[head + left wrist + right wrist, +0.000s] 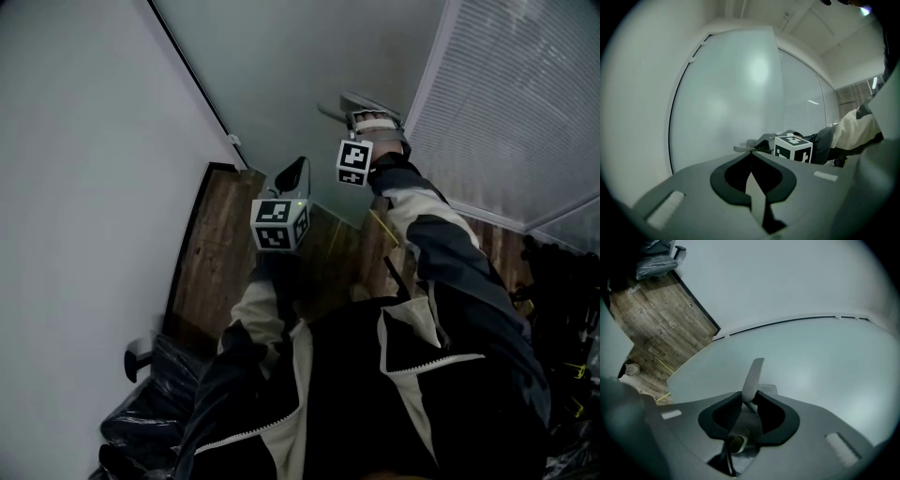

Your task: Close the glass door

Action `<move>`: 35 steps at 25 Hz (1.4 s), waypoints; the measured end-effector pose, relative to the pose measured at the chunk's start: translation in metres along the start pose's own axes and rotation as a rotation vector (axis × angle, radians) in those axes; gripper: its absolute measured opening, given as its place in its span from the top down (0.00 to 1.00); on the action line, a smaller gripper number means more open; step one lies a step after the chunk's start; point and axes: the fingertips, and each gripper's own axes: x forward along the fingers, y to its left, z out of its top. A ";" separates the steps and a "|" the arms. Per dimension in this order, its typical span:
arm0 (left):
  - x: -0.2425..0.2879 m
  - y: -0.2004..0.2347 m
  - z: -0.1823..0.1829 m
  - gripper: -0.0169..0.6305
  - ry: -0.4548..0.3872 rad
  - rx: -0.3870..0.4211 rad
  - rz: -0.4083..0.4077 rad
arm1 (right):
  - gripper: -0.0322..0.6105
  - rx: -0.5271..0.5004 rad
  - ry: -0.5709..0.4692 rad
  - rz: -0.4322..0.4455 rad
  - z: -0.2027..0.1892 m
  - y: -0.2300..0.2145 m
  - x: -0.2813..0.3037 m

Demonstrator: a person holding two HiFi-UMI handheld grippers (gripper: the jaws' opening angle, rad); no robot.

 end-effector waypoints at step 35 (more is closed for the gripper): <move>0.084 -0.021 0.009 0.97 0.050 -0.034 0.036 | 0.79 0.033 0.103 0.033 -0.134 -0.079 0.196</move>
